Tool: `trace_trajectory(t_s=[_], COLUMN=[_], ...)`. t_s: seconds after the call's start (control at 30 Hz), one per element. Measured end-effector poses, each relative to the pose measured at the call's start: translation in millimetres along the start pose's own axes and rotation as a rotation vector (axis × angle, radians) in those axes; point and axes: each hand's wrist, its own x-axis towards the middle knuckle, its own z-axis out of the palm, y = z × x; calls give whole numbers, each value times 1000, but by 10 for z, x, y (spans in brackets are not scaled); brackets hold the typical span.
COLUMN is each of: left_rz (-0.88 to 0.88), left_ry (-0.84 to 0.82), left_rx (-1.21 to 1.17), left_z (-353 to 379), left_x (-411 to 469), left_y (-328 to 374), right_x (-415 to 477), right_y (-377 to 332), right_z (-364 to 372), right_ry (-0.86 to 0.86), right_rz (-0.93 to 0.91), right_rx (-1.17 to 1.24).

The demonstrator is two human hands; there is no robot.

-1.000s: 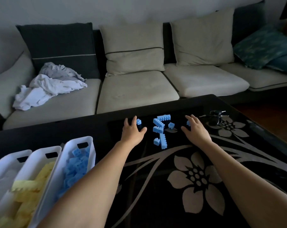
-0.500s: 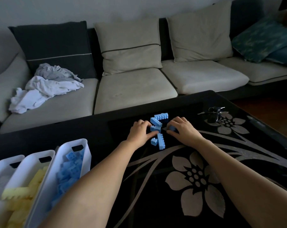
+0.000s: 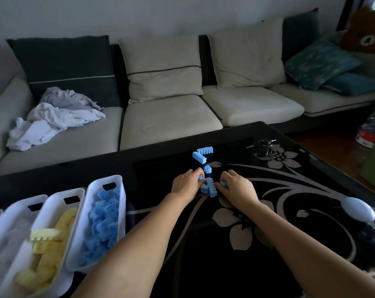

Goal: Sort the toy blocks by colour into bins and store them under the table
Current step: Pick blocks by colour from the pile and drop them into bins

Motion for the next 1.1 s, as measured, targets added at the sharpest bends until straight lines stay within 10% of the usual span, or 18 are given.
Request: trace_trajectory(t_s=[0.27,0.4,0.7,1.1], left_rz=[-190,-234,-611,-741], left_ry=[-17,38,-180,-195], left_rx=[-443,-379,-63,-324], left_z=[-633,-1143,-1427,-1580], left_x=[-453,-840,-1740,-1792], left_y=[-198,-532,-1079,-1000], right_x=[-102,34,157,241], right_y=[-74,-332,-1837,-2230], right_z=[-458,-571,-513,-587], right_ry=[0,-338,-813,-980], right_rz=[736,873,842,424], right_rx=[1319,1861,1903,1675])
